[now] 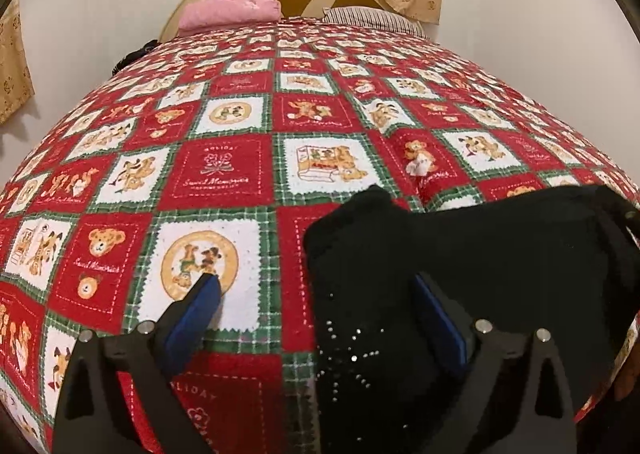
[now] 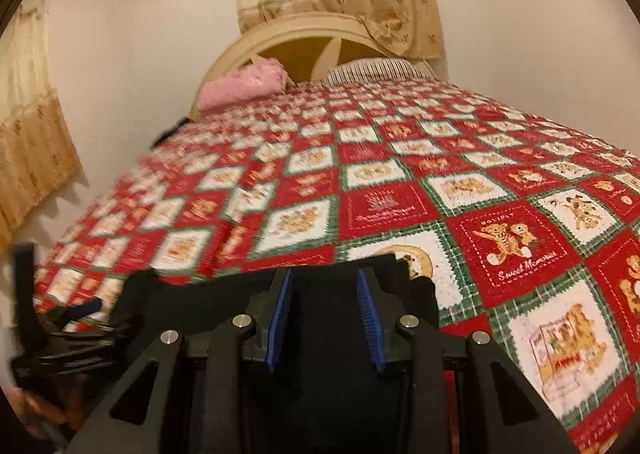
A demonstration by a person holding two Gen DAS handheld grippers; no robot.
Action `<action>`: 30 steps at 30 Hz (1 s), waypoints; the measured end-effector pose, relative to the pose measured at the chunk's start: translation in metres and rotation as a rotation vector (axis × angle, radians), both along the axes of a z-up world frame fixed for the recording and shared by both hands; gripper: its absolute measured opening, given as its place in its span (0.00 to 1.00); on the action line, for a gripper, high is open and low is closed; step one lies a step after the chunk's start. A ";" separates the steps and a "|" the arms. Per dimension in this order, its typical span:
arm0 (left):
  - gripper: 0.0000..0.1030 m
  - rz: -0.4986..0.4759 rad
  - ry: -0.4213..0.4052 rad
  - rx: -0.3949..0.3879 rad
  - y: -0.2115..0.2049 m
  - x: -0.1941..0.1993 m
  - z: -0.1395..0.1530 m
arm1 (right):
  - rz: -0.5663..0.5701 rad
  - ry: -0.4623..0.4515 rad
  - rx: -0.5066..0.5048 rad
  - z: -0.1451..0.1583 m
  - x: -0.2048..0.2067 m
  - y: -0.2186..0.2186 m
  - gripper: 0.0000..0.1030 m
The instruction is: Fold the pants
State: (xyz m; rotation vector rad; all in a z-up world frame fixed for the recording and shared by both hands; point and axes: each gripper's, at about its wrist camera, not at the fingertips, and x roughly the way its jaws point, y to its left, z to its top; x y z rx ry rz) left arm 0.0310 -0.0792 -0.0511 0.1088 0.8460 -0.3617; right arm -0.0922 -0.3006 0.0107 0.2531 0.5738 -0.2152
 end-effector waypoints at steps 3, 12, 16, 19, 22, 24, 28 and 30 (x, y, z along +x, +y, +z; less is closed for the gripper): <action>0.95 0.002 0.019 -0.013 0.003 0.000 0.002 | -0.010 -0.055 -0.017 0.014 -0.022 0.006 0.59; 0.95 -0.021 0.003 -0.030 0.004 -0.017 0.012 | -0.120 -0.022 -0.006 0.004 -0.070 -0.015 0.74; 0.95 -0.022 0.013 -0.039 0.005 -0.022 0.011 | -0.138 -0.001 0.078 -0.009 -0.074 -0.024 0.74; 0.95 -0.022 0.010 -0.035 0.005 -0.023 0.010 | -0.145 -0.010 0.102 -0.011 -0.075 -0.027 0.74; 0.95 -0.017 0.020 -0.042 0.006 -0.023 0.009 | -0.155 -0.012 0.153 -0.014 -0.076 -0.032 0.74; 0.95 -0.015 0.029 -0.051 0.008 -0.023 0.007 | -0.157 -0.008 0.171 -0.016 -0.076 -0.034 0.74; 0.95 -0.016 0.039 -0.069 0.014 -0.024 0.007 | -0.154 -0.016 0.166 -0.012 -0.079 -0.033 0.74; 0.95 -0.018 0.034 -0.062 0.019 -0.026 0.007 | -0.148 -0.041 0.109 -0.002 -0.081 -0.025 0.74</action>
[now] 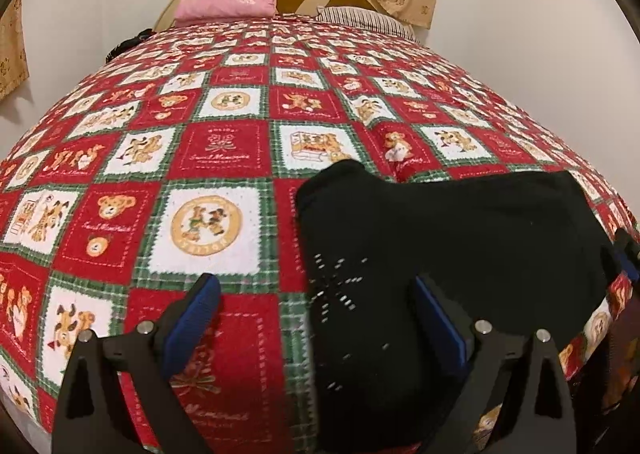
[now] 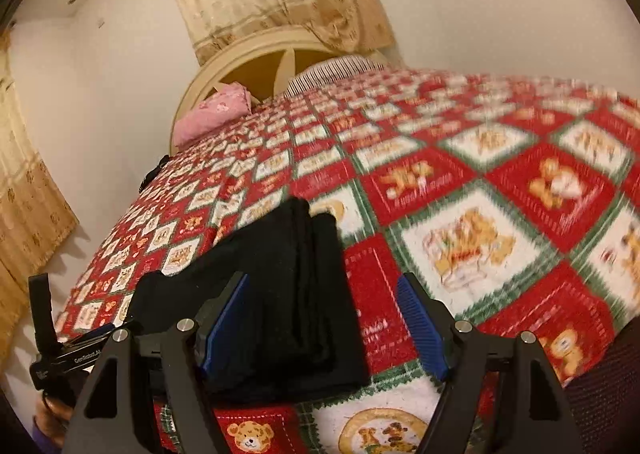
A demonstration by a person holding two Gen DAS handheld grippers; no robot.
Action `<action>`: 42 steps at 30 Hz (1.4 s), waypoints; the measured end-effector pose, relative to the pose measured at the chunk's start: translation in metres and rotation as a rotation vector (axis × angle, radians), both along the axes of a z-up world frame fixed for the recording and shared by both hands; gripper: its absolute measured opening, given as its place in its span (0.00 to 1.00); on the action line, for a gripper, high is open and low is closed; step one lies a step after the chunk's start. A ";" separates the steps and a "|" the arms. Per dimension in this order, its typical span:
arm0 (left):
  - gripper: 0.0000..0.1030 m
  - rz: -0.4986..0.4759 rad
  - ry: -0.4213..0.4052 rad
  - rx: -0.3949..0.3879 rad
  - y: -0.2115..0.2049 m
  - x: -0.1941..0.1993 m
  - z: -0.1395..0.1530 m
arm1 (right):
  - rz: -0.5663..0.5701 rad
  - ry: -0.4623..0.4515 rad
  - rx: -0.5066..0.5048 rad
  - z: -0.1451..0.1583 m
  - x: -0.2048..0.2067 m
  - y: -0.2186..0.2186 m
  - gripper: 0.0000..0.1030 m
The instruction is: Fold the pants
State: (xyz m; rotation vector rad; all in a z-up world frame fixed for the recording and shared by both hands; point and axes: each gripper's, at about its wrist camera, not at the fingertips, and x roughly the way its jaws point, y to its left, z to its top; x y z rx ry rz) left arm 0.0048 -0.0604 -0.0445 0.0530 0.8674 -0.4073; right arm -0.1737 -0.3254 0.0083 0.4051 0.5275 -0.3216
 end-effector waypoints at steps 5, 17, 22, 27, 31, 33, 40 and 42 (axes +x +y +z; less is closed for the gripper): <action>0.95 0.016 0.018 -0.019 0.027 -0.007 -0.001 | 0.109 -0.042 -0.130 0.022 0.002 0.032 0.74; 0.95 -0.029 0.055 -0.102 0.046 -0.019 -0.001 | 0.546 0.061 -0.174 0.006 0.075 0.149 0.36; 0.94 -0.061 0.102 -0.238 0.030 -0.017 -0.013 | 0.688 0.124 -0.172 0.010 0.138 0.167 0.36; 0.87 -0.102 0.090 -0.282 0.024 -0.021 -0.013 | 0.769 0.241 -0.143 -0.003 0.202 0.168 0.48; 0.86 -0.118 0.098 -0.315 0.025 -0.020 -0.014 | 0.798 0.330 -0.045 -0.028 0.237 0.156 0.50; 0.85 -0.142 0.124 -0.357 0.023 -0.020 -0.015 | 0.812 0.391 0.046 -0.046 0.256 0.150 0.50; 0.73 -0.179 0.162 -0.398 0.017 -0.018 -0.016 | 0.928 0.454 0.071 -0.057 0.266 0.159 0.49; 0.55 -0.151 0.189 -0.436 0.024 -0.013 -0.018 | 0.936 0.469 0.066 -0.057 0.265 0.160 0.32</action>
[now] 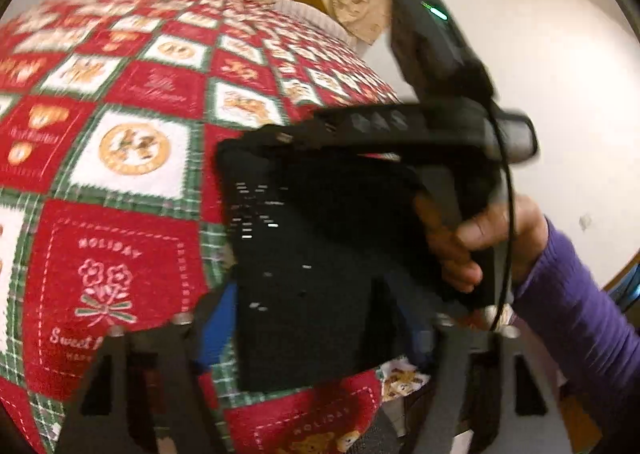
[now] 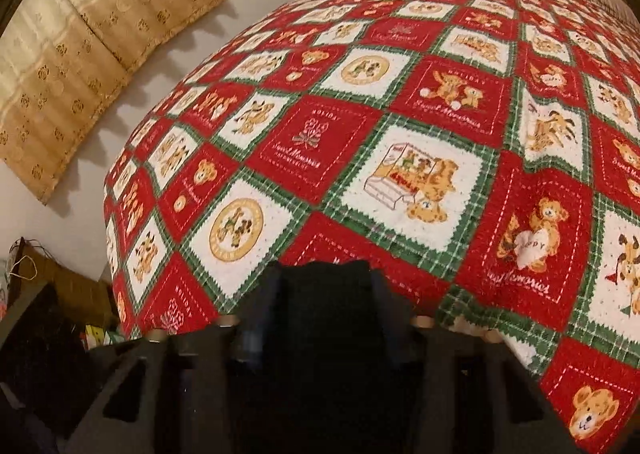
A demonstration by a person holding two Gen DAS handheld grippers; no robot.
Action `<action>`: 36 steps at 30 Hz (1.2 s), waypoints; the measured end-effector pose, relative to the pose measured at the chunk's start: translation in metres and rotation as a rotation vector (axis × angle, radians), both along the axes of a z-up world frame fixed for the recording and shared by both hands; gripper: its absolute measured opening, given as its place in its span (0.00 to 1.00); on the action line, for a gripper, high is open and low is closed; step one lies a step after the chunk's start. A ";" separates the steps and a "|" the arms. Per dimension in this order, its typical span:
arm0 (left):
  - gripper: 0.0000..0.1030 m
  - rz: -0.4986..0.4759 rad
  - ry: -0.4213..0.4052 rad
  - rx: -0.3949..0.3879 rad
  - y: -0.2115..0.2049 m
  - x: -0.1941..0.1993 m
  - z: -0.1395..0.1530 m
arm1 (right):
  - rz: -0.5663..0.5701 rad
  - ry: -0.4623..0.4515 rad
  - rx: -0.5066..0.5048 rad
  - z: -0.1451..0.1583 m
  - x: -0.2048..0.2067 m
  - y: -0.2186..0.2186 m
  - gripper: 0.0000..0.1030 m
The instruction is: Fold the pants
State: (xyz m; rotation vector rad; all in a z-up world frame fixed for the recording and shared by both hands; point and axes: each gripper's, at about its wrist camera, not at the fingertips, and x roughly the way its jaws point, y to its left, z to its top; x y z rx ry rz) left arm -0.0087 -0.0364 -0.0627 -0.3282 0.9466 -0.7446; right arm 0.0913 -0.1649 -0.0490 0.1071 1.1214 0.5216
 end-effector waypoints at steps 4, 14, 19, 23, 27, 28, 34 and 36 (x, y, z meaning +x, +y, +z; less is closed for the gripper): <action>0.29 0.026 0.082 -0.081 0.012 0.006 -0.008 | -0.002 -0.079 -0.061 0.012 -0.013 0.005 0.18; 0.17 0.061 -0.054 0.112 -0.011 -0.018 0.012 | -0.124 -0.198 -0.046 0.010 -0.014 0.000 0.15; 0.18 0.074 -0.076 0.176 -0.011 -0.024 0.010 | -0.099 -0.148 -0.111 -0.006 0.002 0.010 0.17; 0.24 0.084 -0.075 0.188 -0.008 -0.024 0.009 | -0.124 -0.211 -0.101 0.005 -0.004 0.008 0.21; 0.30 0.096 -0.057 0.185 -0.006 -0.019 0.005 | -0.259 -0.359 0.049 0.050 -0.045 -0.027 0.21; 0.30 0.096 -0.053 0.179 -0.006 -0.017 0.004 | -0.288 -0.382 0.080 0.061 -0.057 -0.038 0.21; 0.30 0.087 -0.054 0.173 -0.006 -0.014 0.002 | -0.581 -0.474 0.024 0.093 -0.148 -0.128 0.45; 0.31 0.084 -0.051 0.169 -0.006 -0.013 0.001 | -0.673 -0.454 -0.041 0.086 -0.180 -0.154 0.47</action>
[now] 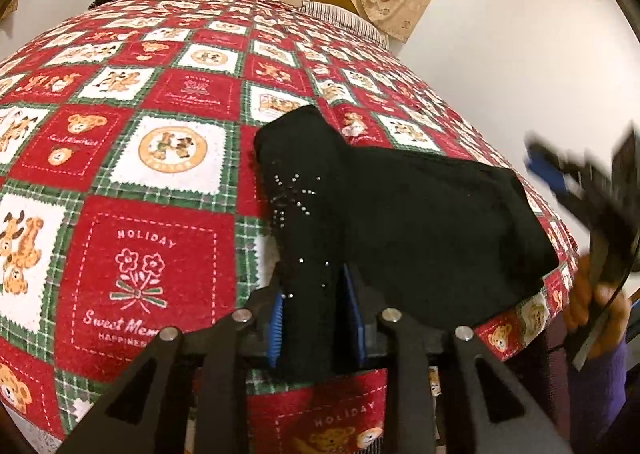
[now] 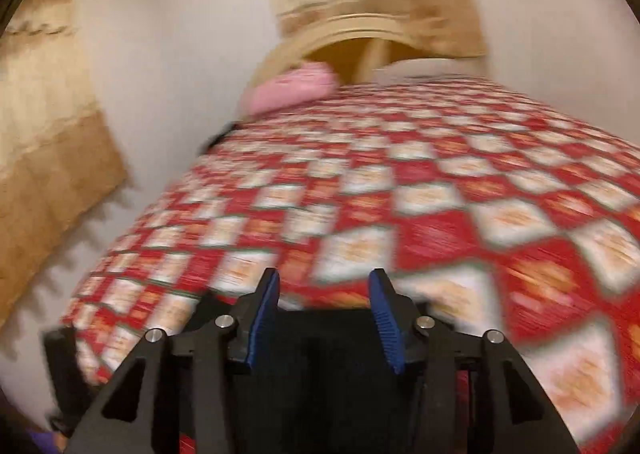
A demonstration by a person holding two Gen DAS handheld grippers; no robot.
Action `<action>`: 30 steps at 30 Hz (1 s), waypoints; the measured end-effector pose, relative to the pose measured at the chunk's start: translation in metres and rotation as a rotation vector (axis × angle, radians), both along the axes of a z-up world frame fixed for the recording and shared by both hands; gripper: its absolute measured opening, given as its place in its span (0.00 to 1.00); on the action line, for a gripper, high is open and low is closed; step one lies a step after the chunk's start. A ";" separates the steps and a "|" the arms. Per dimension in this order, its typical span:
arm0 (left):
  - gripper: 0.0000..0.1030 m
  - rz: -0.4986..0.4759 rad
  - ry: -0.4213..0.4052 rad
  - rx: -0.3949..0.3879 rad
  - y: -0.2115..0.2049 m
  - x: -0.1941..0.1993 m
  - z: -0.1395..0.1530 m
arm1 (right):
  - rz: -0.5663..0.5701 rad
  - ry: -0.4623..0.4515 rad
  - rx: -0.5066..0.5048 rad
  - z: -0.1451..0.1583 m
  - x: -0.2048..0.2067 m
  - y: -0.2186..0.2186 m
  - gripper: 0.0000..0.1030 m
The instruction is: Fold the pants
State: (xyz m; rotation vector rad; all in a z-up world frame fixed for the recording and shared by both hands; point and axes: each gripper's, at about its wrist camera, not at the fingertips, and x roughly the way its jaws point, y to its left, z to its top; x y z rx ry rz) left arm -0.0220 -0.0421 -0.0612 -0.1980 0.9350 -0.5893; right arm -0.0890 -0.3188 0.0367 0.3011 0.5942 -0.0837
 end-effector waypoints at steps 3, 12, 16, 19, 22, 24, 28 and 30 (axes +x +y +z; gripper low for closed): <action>0.31 0.002 0.003 0.004 0.000 0.000 0.000 | -0.053 0.047 0.046 -0.013 -0.040 -0.023 0.47; 0.33 0.001 -0.007 0.064 -0.006 -0.001 0.005 | -0.065 0.024 -0.031 -0.031 -0.104 -0.008 0.46; 0.35 0.001 -0.014 0.094 -0.005 -0.002 0.006 | -0.053 -0.010 0.011 -0.028 -0.102 -0.006 0.46; 0.35 0.001 -0.011 0.106 -0.006 -0.003 0.007 | -0.040 -0.076 -0.007 -0.013 -0.111 -0.001 0.46; 0.36 -0.008 -0.011 0.120 -0.006 -0.003 0.007 | 0.005 -0.074 -0.019 -0.007 -0.110 0.008 0.46; 0.44 -0.011 -0.013 0.141 -0.004 -0.003 0.008 | 0.025 -0.014 -0.022 -0.019 -0.098 0.013 0.39; 0.61 -0.006 -0.018 0.184 0.013 -0.007 0.014 | 0.030 0.082 -0.095 -0.050 -0.081 0.019 0.13; 0.63 0.012 -0.017 0.180 0.025 -0.007 0.016 | 0.031 0.088 -0.110 -0.046 -0.084 0.020 0.12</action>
